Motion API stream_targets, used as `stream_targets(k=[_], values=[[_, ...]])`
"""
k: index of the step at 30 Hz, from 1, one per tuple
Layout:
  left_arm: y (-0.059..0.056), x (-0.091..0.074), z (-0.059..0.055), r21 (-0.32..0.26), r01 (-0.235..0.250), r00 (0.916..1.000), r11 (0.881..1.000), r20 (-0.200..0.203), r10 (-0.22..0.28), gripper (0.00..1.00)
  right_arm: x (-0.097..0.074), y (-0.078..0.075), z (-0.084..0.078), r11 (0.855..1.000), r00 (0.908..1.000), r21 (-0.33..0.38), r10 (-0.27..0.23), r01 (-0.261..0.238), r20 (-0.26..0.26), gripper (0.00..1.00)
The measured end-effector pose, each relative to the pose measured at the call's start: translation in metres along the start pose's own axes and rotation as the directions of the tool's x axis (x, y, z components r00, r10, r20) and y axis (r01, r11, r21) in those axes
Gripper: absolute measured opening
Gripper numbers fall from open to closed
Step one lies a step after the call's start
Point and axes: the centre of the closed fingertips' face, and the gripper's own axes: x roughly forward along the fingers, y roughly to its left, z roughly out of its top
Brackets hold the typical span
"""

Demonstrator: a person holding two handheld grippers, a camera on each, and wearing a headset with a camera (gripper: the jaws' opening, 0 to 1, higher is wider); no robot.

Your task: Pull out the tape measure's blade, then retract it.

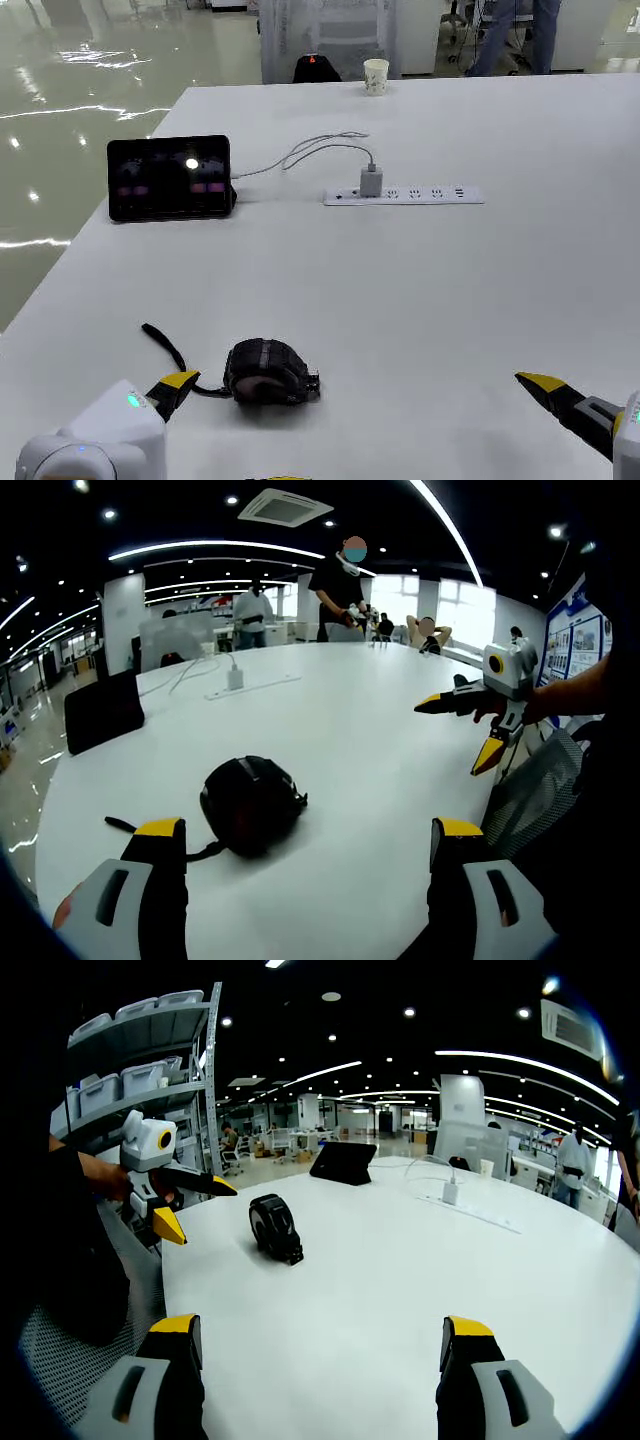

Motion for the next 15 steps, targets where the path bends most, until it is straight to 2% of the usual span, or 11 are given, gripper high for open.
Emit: stream_targets(k=[15], values=[[-0.0041,0.0002,-0.0016,0.004,0.022,0.9997,1.0,-0.005,-0.022,0.99,-0.0046,-0.0008,-0.0015,1.0,1.0,0.007,-0.001,0.001,0.0,0.99]])
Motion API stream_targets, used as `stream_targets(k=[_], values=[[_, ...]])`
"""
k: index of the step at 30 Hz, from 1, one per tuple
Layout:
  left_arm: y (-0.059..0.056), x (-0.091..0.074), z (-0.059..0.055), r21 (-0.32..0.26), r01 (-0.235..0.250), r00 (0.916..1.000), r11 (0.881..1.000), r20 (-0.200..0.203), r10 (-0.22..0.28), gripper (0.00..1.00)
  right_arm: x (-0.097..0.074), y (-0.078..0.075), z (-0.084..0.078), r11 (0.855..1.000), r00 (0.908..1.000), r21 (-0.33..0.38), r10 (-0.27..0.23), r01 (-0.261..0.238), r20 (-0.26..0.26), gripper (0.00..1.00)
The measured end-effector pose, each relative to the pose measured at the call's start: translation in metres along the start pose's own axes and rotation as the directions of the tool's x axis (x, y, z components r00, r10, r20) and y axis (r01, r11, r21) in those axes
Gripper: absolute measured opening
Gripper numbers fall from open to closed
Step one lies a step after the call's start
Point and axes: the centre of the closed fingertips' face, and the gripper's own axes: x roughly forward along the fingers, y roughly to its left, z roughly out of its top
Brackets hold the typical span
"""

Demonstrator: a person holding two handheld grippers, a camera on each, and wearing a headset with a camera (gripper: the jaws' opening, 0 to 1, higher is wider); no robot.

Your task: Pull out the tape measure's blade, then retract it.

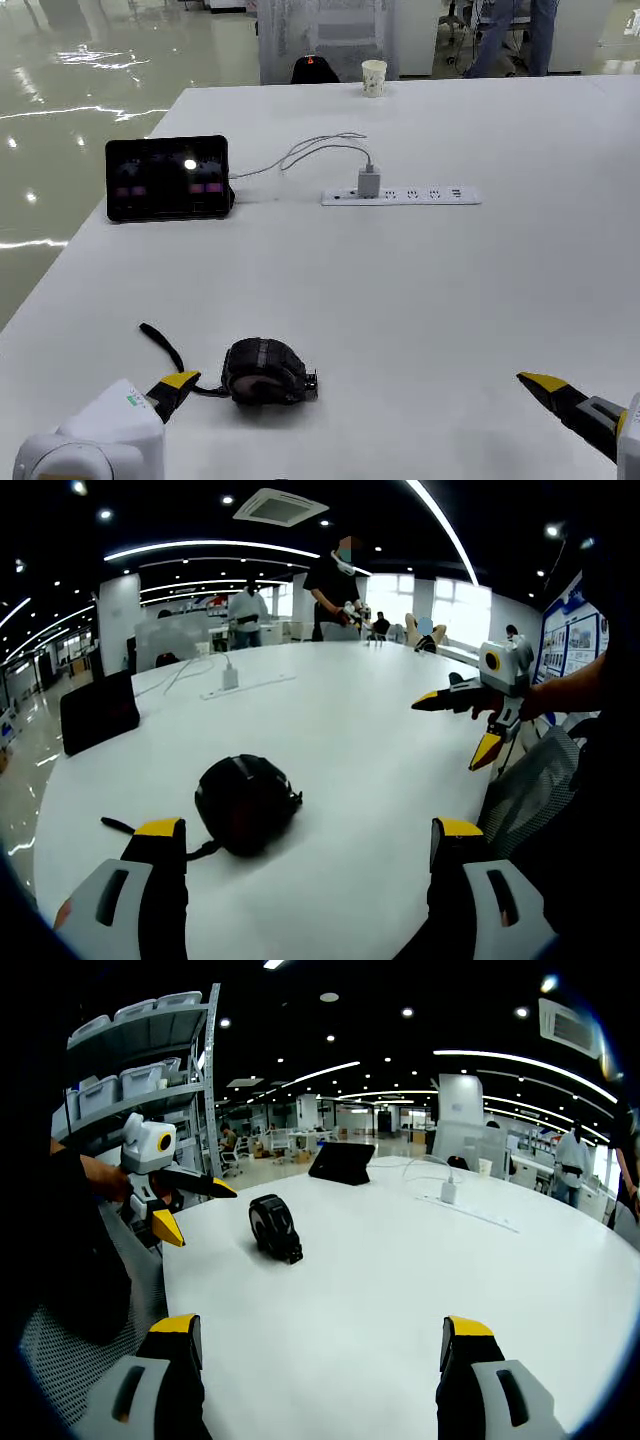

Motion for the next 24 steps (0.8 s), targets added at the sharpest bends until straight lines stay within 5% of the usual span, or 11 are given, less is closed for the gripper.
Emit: stream_targets(k=[24], values=[[0.0016,-0.0002,0.0009,0.015,0.001,1.0,1.0,-0.006,-0.001,0.96,-0.0036,0.0003,-0.0031,1.0,1.0,0.012,0.0,0.0,-0.007,0.99]])
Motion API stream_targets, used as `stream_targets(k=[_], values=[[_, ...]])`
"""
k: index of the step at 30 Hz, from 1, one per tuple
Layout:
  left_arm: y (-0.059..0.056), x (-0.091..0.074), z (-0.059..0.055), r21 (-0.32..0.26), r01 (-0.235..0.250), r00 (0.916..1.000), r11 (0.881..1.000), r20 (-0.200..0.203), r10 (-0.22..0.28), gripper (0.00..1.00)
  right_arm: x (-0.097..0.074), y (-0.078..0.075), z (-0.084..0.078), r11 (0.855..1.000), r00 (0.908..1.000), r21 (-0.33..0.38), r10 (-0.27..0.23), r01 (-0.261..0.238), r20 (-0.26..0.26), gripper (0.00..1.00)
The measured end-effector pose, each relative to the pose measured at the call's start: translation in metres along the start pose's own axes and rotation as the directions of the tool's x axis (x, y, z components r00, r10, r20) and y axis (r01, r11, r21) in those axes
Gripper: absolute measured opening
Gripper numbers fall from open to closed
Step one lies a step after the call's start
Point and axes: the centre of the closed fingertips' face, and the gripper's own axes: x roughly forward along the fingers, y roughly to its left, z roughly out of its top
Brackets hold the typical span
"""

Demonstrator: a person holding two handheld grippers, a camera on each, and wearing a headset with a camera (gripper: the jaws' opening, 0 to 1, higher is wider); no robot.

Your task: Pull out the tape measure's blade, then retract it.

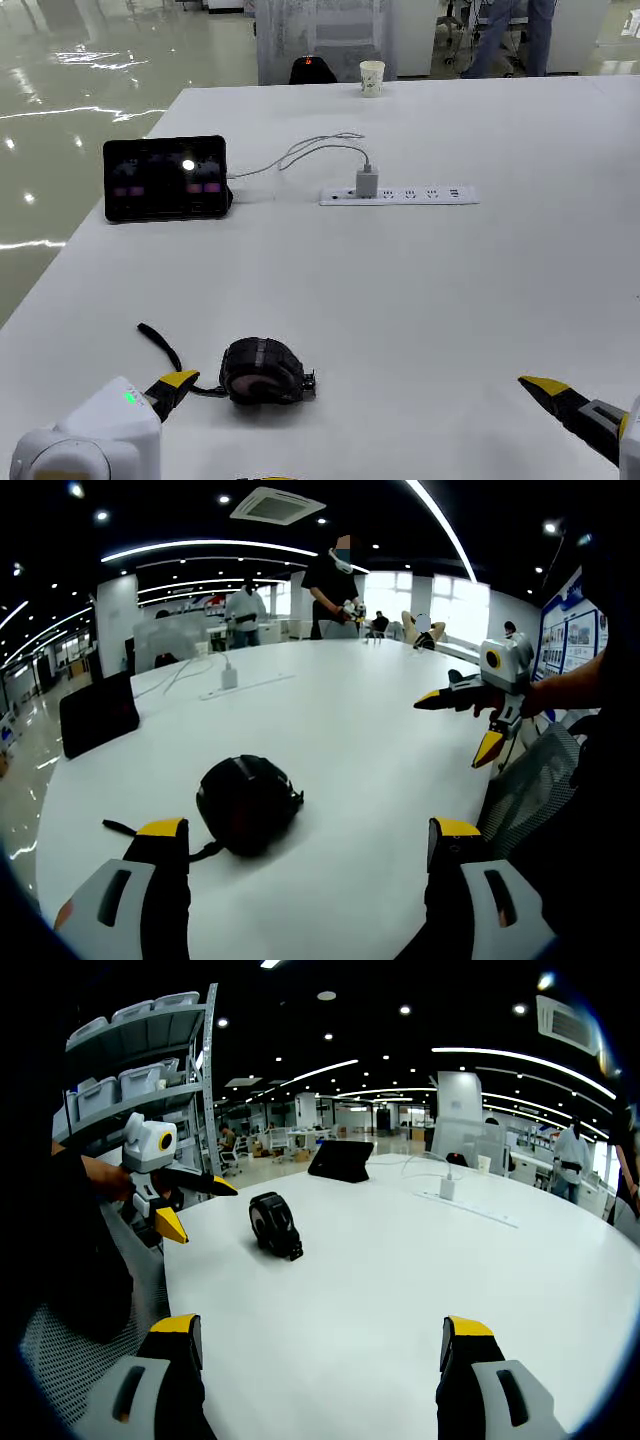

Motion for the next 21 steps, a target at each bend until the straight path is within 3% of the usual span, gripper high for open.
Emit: stream_targets(k=[21], values=[[0.0009,0.0009,0.0005,0.001,0.007,1.0,1.0,-0.002,-0.007,0.99,-0.0024,-0.0006,0.0002,1.0,1.0,-0.001,-0.002,0.002,-0.003,0.99]])
